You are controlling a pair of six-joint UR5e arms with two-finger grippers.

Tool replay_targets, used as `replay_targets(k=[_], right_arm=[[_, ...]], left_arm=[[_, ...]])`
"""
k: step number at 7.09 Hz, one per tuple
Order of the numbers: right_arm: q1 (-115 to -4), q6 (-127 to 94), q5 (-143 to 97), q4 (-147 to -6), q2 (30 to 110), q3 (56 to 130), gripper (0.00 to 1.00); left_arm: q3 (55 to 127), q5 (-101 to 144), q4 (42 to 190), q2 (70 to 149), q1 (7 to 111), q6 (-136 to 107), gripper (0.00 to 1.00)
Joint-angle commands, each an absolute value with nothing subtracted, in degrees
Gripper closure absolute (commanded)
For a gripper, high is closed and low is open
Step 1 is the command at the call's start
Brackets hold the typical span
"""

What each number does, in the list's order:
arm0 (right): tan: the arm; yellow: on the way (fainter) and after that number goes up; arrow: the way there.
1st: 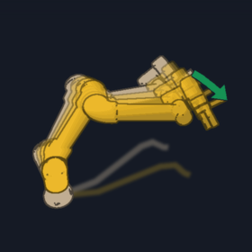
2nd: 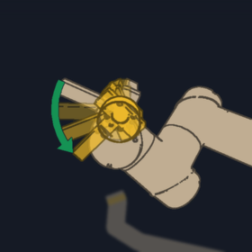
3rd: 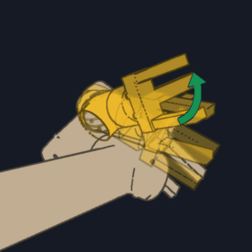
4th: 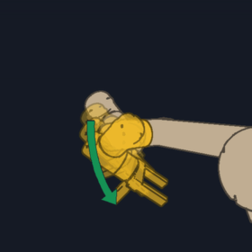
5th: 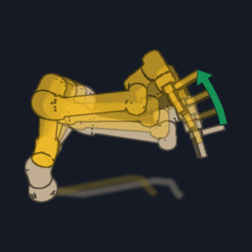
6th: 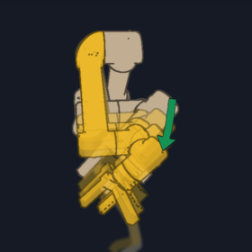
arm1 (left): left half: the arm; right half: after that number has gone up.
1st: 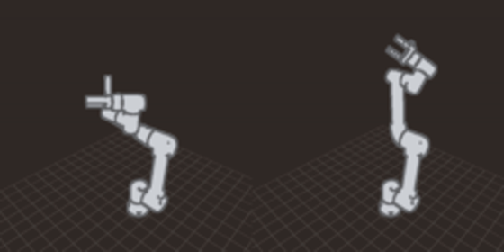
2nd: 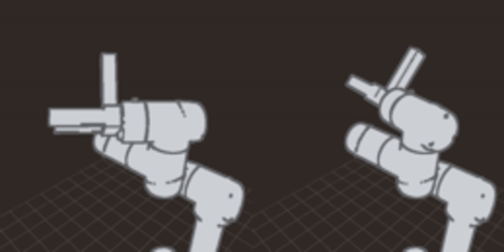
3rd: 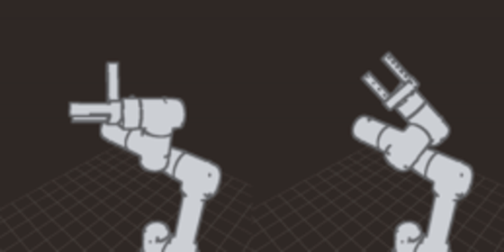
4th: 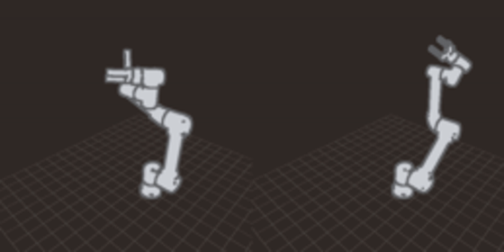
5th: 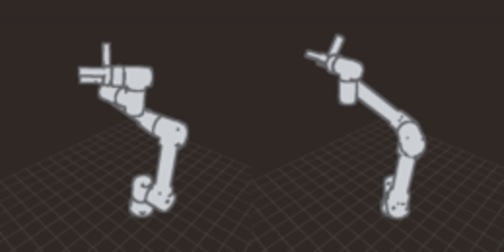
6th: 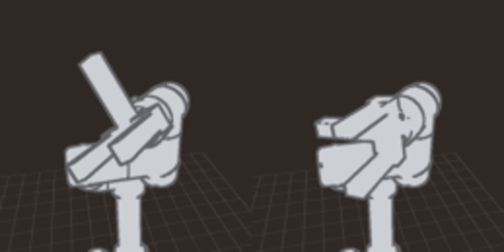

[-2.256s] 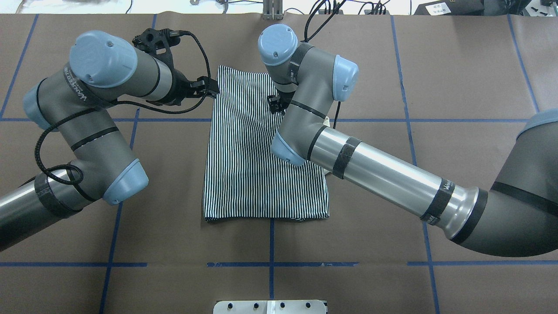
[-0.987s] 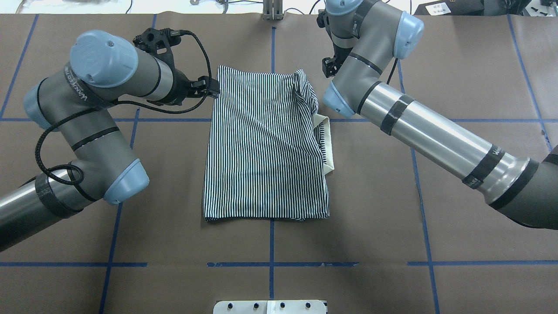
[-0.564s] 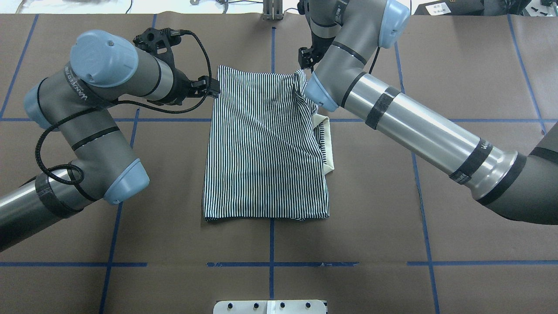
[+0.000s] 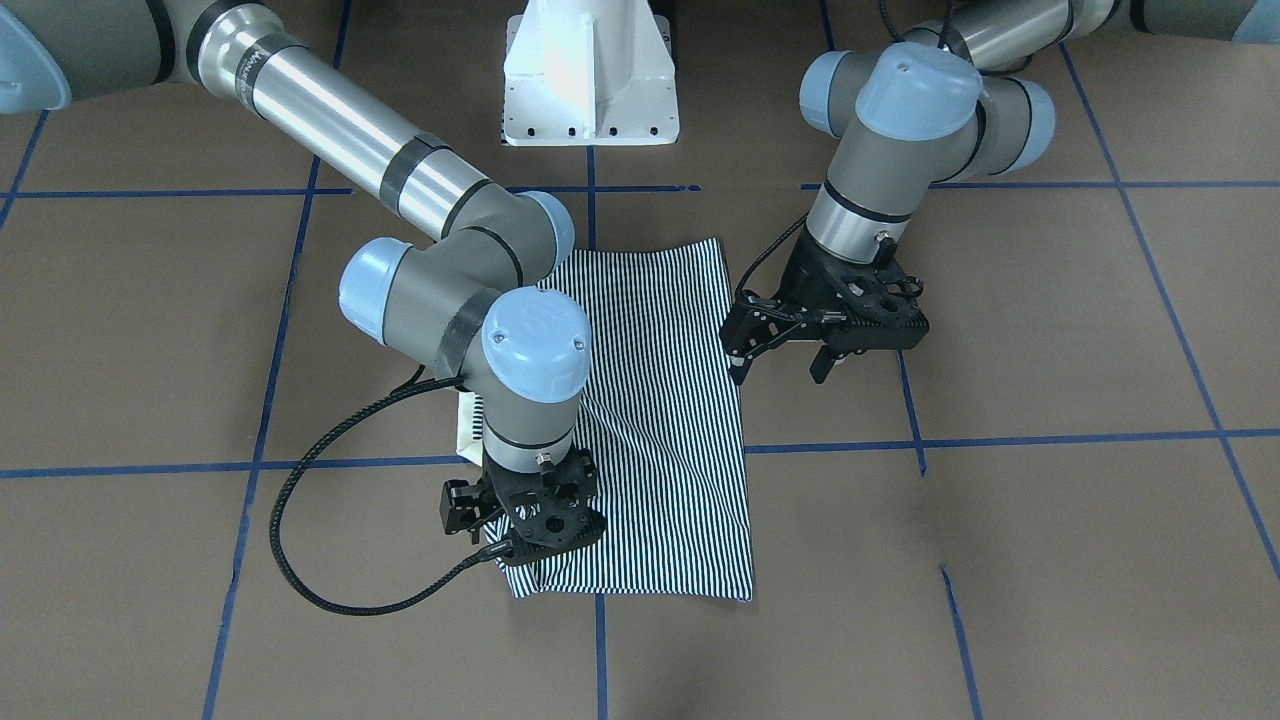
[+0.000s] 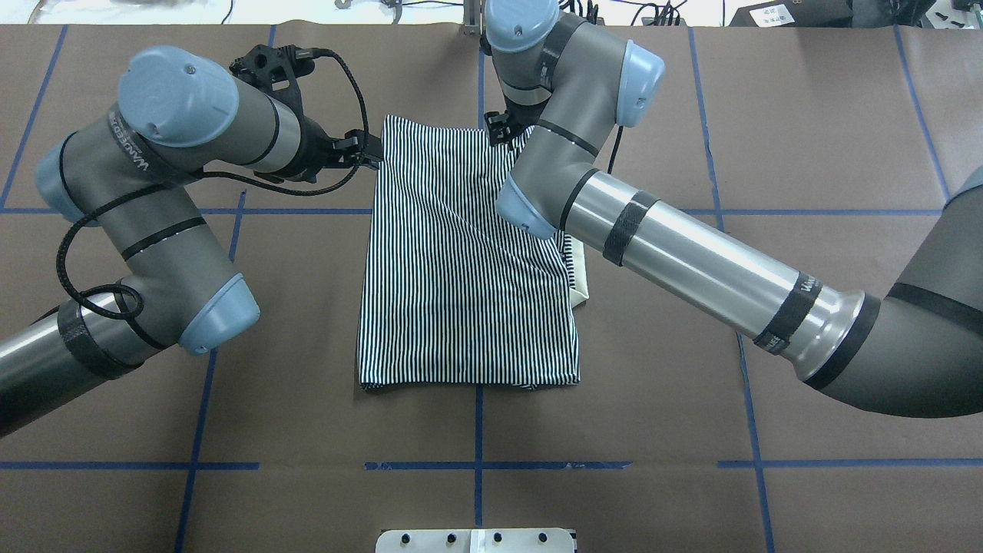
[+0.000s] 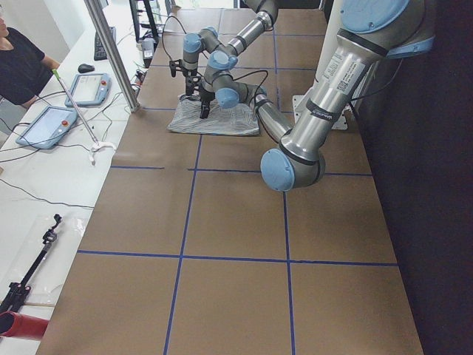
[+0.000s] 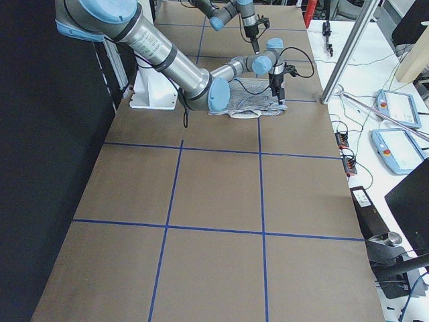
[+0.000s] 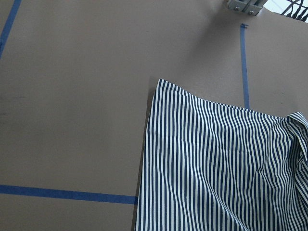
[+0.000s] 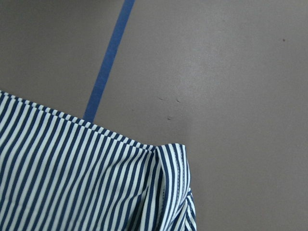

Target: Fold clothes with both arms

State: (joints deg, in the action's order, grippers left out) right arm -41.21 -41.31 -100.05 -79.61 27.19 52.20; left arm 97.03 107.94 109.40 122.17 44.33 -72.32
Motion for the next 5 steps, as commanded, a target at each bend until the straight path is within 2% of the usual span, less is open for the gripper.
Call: replay_targets(k=[1, 5], right_arm=[[-40.17, -41.84, -97.38, -79.19, 27.07, 50.8, 0.0], [-40.78, -40.0, -95.54, -79.1, 28.39, 48.96, 0.0]], left_arm=[[96.68, 110.57, 109.68, 122.08, 46.14, -72.25, 0.0], [96.68, 110.65, 109.95, 122.25, 46.23, -71.98, 0.0]])
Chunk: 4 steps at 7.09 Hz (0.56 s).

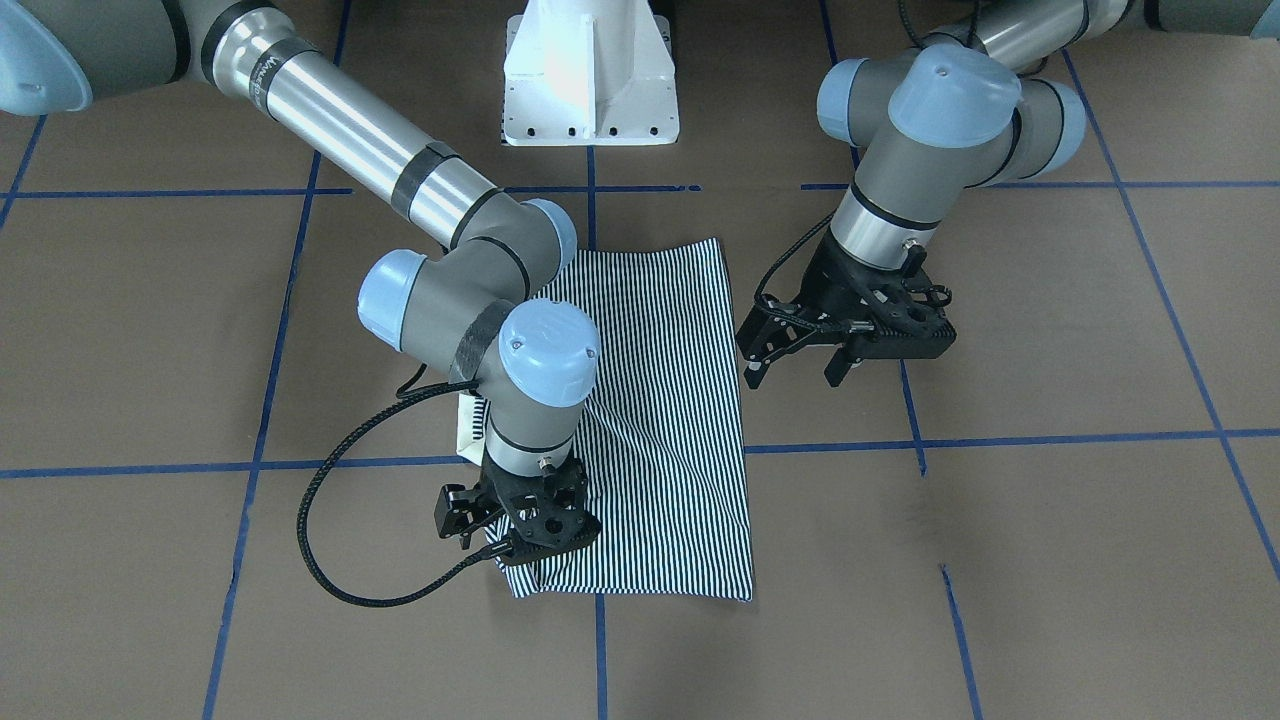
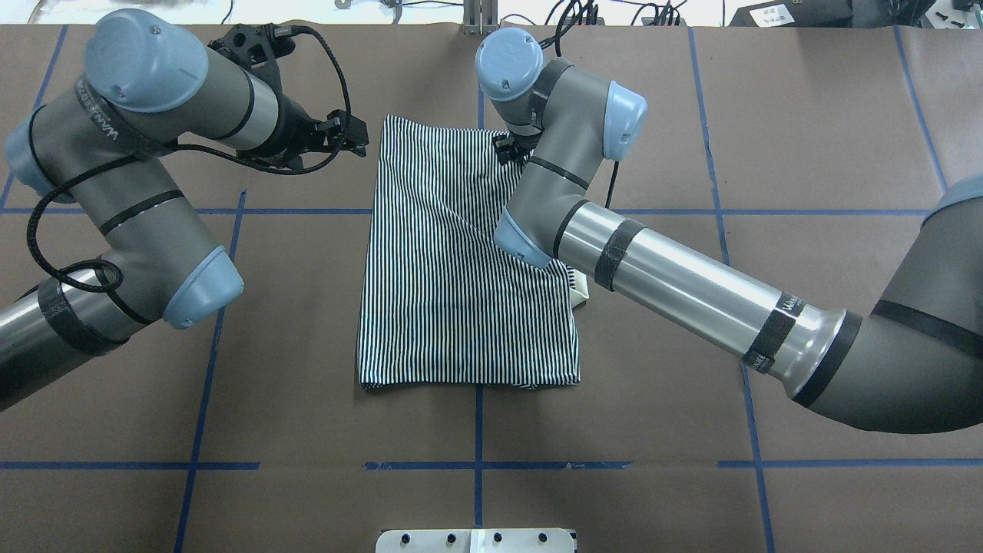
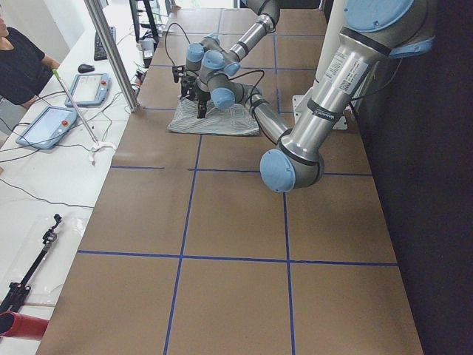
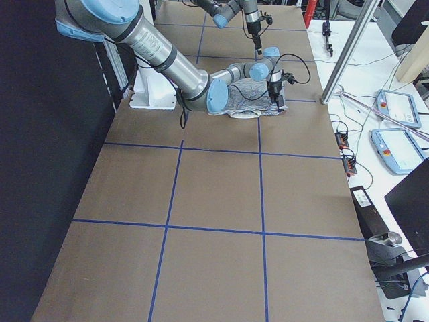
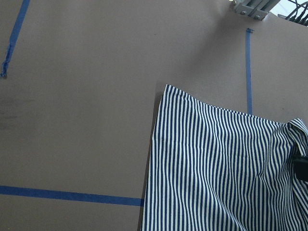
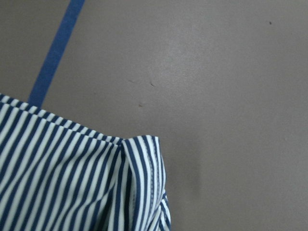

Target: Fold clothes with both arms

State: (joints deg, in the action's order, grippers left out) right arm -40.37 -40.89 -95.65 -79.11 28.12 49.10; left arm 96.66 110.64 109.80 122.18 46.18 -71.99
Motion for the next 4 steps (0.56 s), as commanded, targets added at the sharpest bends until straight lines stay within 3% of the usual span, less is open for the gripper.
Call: replay_targets(k=[1, 4], right_arm=[[-42.09, -37.82, -95.54, -79.1, 29.78, 48.96, 0.0], [-48.76, -28.57, -100.51, -79.1, 33.14, 51.32, 0.0]], left_arm=[[96.68, 110.65, 110.04, 122.52, 46.23, -71.98, 0.0], [97.29, 114.6, 109.78, 122.61, 47.54, -71.98, 0.0]])
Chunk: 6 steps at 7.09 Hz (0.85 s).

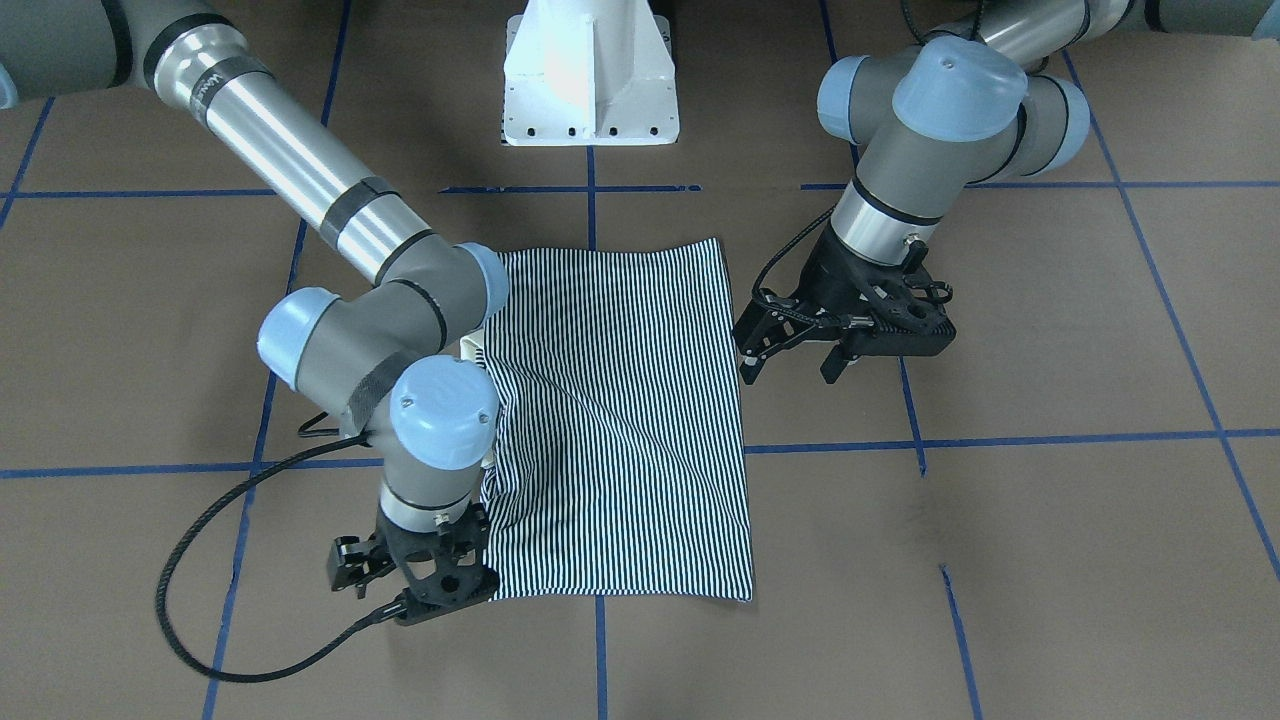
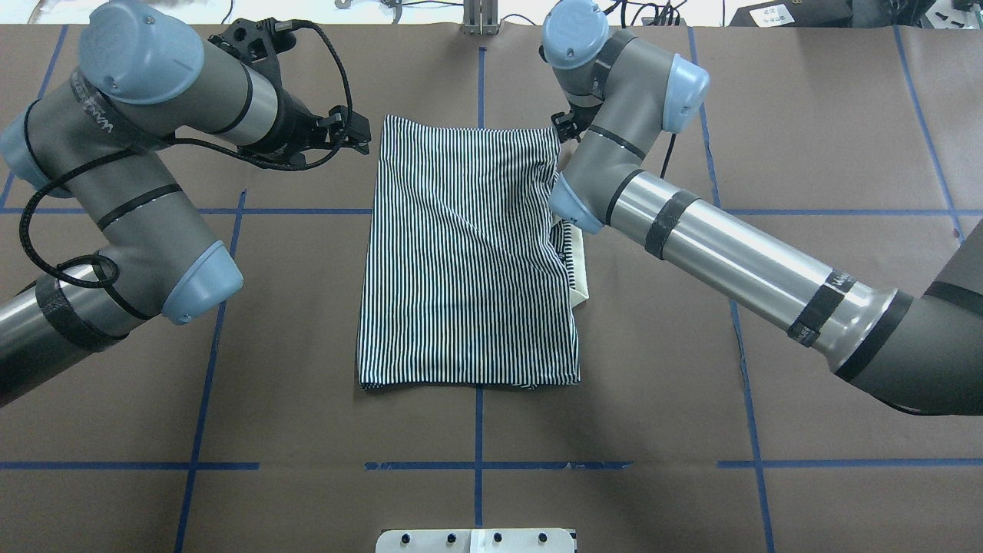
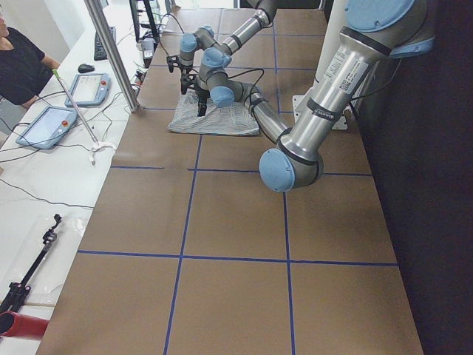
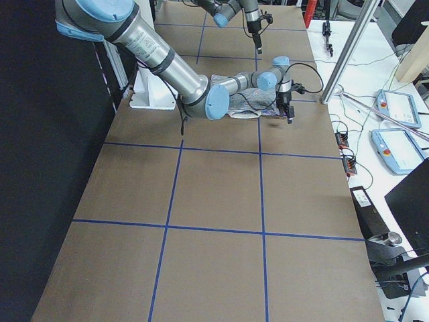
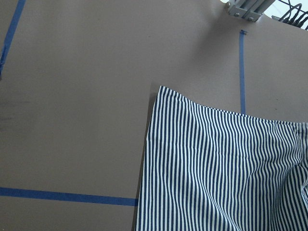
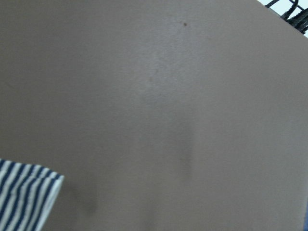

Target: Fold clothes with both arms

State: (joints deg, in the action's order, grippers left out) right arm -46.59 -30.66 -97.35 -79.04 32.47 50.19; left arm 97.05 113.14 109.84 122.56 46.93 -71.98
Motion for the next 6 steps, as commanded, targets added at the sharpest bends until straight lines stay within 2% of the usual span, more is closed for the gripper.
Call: replay_targets(k=[1, 3, 5, 6], right_arm=[[-49.56, -29.09, -103.85, -79.28, 33.05, 53.42, 0.0], [-49.75, -37.93, -112.37, -81.2, 34.52, 60.07, 0.0], [-48.53, -47.58, -117.14, -93.38, 42.4, 79.44, 0.0], [-46.78, -53.55, -118.81, -93.25, 48.89, 88.33, 0.0]], left_arm=[[97.47, 114.7, 109.69, 122.61, 47.55, -71.98, 0.0], [98.78, 114.61, 109.34, 122.0, 47.03, -73.64, 0.0], [103.69, 111.3, 109.16, 117.1, 39.51, -89.32, 0.0], [104.67, 106.05, 104.9, 116.81, 33.46, -97.74, 0.0]])
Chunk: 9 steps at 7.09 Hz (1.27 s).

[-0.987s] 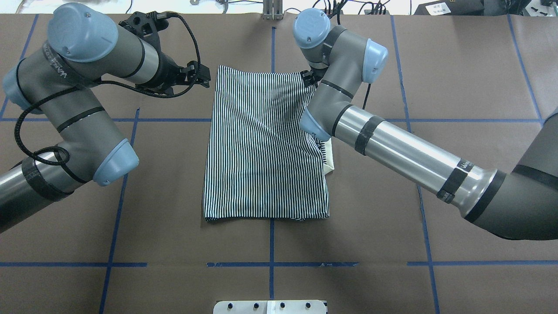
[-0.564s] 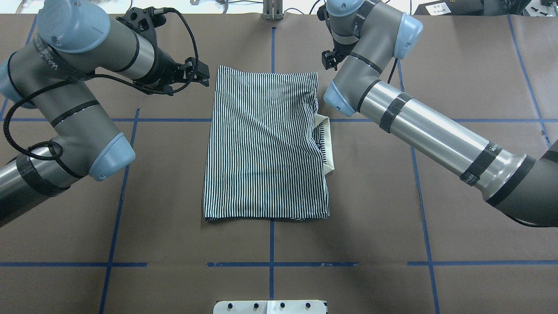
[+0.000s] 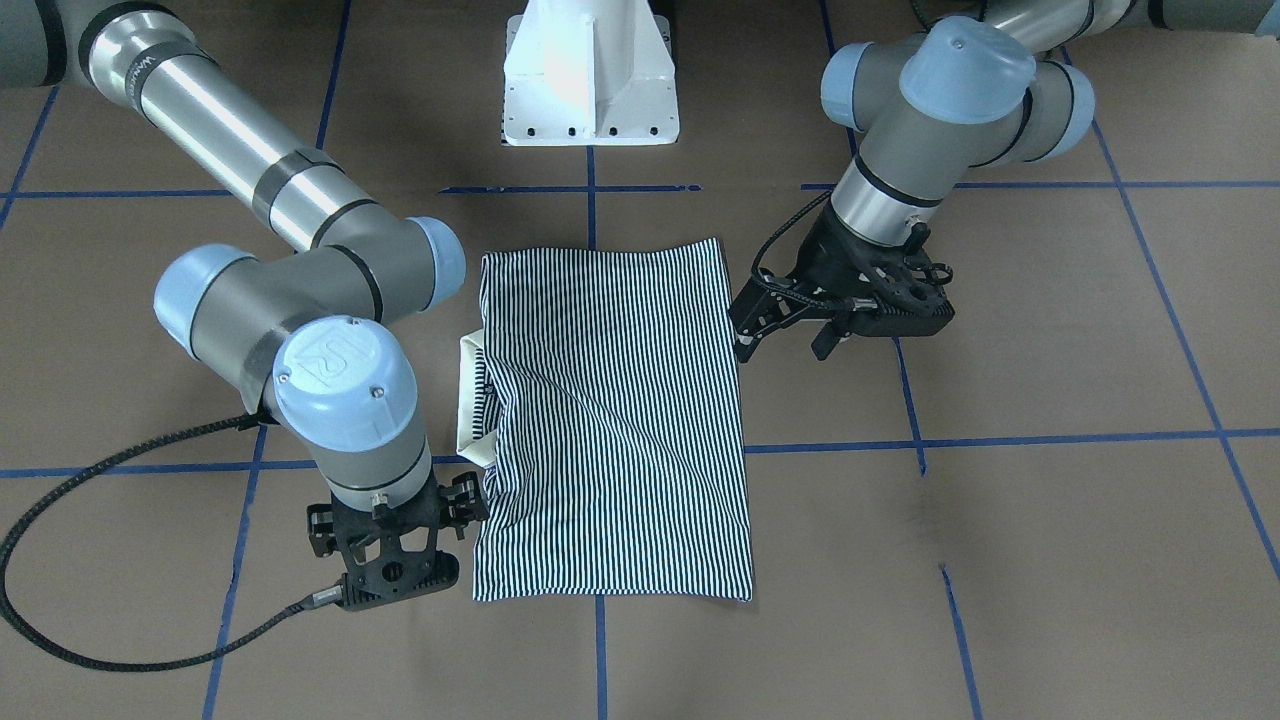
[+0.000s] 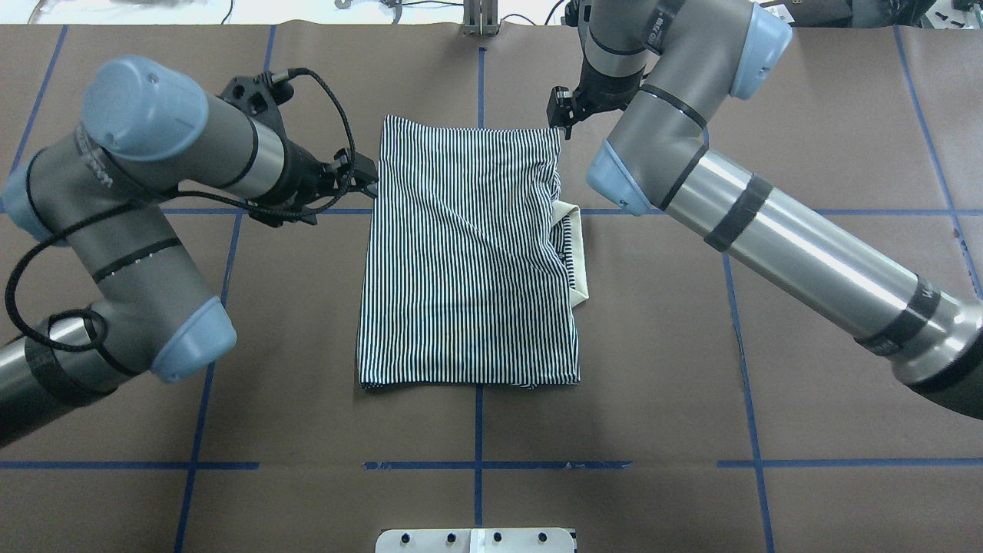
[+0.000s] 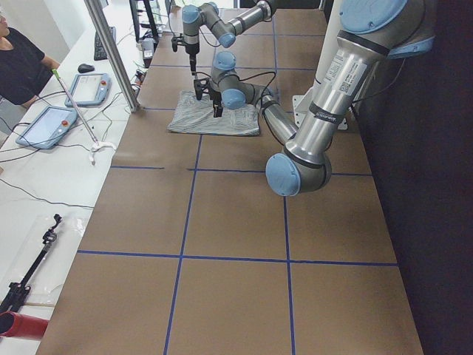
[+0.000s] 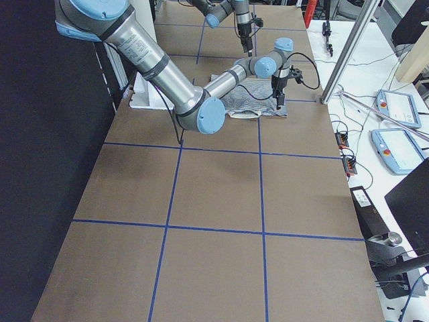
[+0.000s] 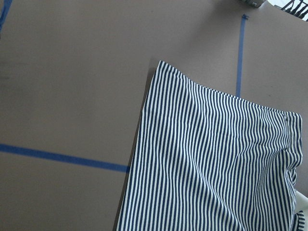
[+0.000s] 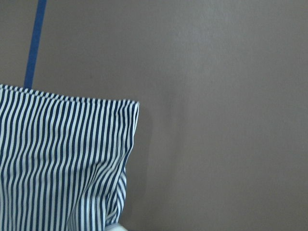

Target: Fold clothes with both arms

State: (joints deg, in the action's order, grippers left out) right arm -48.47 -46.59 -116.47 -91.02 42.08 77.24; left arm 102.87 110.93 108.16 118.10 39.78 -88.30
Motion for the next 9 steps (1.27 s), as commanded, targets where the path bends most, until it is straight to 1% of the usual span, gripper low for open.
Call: replay_targets(k=[1, 2, 4, 6, 9], right_arm=[[-45.37, -57.01, -118.91, -93.25, 52.17, 93.55, 0.0], [-44.22, -60.17, -118.74, -93.25, 52.38, 94.13, 0.0], [-43.77, -60.64, -118.65, -93.16, 52.65, 93.78, 0.0], [-43.86, -59.95, -118.65, -93.16, 52.73, 93.78, 0.0], [-43.86, -59.68, -118.65, -93.16, 53.0, 93.6, 0.0]], left_arm=[[106.5, 100.6, 96.59, 117.76, 26.79, -104.87, 0.0], [108.52, 97.76, 89.54, 118.64, 22.37, -110.16, 0.0], [107.67, 95.72, 87.54, 118.04, 16.11, -115.47, 0.0], [105.48, 94.14, 87.63, 118.65, 16.17, -115.14, 0.0], [105.47, 93.52, 87.71, 118.91, 19.24, -113.74, 0.01]])
